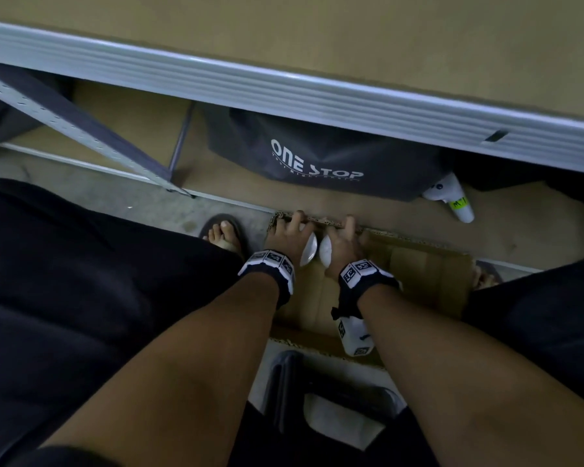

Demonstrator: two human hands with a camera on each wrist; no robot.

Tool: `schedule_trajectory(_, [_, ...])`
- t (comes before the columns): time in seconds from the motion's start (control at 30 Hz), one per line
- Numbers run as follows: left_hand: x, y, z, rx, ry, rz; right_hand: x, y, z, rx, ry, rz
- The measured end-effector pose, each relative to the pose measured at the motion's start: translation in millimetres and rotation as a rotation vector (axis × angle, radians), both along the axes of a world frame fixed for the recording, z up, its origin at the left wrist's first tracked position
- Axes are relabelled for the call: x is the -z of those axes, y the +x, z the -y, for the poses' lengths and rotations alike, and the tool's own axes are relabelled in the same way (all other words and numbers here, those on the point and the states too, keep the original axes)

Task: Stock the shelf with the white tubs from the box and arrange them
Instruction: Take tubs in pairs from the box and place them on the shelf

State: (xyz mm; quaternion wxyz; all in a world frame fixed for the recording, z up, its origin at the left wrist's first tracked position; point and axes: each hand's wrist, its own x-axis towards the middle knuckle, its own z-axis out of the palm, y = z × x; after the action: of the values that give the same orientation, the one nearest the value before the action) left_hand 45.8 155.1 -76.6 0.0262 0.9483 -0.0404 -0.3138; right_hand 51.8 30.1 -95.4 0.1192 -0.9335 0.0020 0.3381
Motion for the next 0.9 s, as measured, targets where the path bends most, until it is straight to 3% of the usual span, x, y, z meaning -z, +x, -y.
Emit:
schedule_trajectory(0.4, [-35, 1, -3, -0.125, -0.131, -0.147, -37, 0, 9, -0.02, 0.011, -0.077])
schedule_trajectory(0.63, [-85, 4, -5, -0.181, -0.203, -0.082, -92, 1, 19, 0.02, 0.057, -0.034])
schedule_trajectory(0.9, [-161, 2, 6, -0.032, -0.161, 0.1, -181, -7, 29, -0.031, 0.028, 0.15])
